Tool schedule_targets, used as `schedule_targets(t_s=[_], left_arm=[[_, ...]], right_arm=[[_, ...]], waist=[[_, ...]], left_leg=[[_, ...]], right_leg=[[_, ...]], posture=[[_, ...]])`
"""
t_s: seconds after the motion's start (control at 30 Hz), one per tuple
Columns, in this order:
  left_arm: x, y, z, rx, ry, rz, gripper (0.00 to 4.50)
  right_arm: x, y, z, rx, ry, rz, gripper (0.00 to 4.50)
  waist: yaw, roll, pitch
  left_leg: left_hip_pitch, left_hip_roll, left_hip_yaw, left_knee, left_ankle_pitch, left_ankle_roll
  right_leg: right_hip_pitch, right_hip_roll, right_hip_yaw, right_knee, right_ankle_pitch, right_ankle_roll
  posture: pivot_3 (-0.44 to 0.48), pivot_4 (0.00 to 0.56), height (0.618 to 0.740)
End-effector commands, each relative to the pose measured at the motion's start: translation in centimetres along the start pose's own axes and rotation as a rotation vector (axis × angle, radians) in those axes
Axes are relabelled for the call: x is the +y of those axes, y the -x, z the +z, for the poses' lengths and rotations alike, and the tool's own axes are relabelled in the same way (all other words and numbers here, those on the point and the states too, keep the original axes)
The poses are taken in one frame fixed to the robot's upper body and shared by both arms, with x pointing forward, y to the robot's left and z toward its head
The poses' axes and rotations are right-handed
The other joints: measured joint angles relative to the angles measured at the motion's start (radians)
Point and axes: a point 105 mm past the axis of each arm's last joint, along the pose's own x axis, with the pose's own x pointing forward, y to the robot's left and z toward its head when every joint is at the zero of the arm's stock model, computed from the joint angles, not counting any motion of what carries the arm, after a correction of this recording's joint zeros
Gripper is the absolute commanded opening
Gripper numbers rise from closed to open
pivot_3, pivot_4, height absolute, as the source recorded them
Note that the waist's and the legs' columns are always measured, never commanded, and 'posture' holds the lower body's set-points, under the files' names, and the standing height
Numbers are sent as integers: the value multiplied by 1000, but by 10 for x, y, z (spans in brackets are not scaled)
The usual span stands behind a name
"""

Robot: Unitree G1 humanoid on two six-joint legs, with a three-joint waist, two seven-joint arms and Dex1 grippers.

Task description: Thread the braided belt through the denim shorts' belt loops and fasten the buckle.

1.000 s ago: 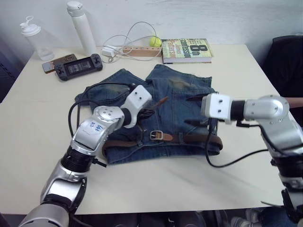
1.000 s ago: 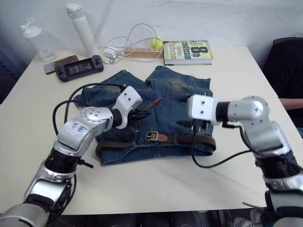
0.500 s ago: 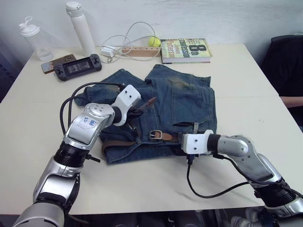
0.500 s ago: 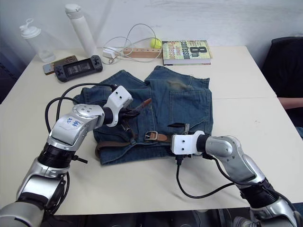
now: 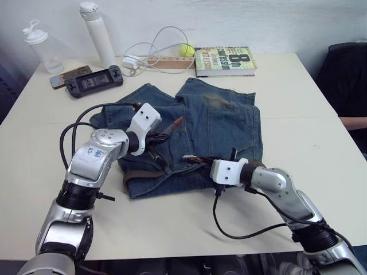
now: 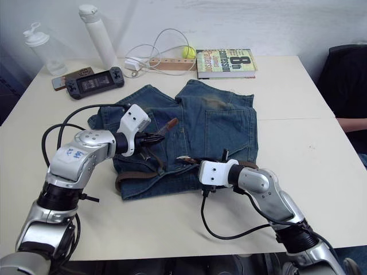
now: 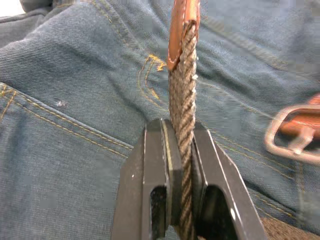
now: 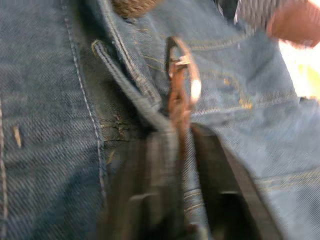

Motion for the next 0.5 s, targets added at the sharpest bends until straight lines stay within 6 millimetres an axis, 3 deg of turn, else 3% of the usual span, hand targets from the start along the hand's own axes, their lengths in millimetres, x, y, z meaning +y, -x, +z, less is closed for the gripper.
schedule_targets(t_s=[0.03,0.17,0.33,0.5], left_arm=[[2,11,2,-32,-69,1,0],[3,17,-26,75,-87,-18,0],[-8,13,-28,99,-105,-82,0],[-15,3,-26,103,-116,-107,0]], right_arm=[[-28,9,2,-26,-186,-176,32],[-36,12,-5,-14,-372,-269,32],[-35,8,0,-31,-535,-320,32],[-29,2,13,-55,-559,-296,32]], waist=[[-1,0,0],[1,0,0],[2,0,0],[2,0,0]], left_leg=[[0,0,0,0,0,0],[0,-1,0,0,0,0],[0,-1,-1,0,0,1],[0,-1,-1,-1,-1,1]], right_leg=[[0,0,0,0,0,0],[0,0,0,1,0,0],[0,-1,0,1,0,0],[0,-1,1,1,0,0]], posture=[[0,150,735],[0,150,735],[0,150,735],[0,150,735]])
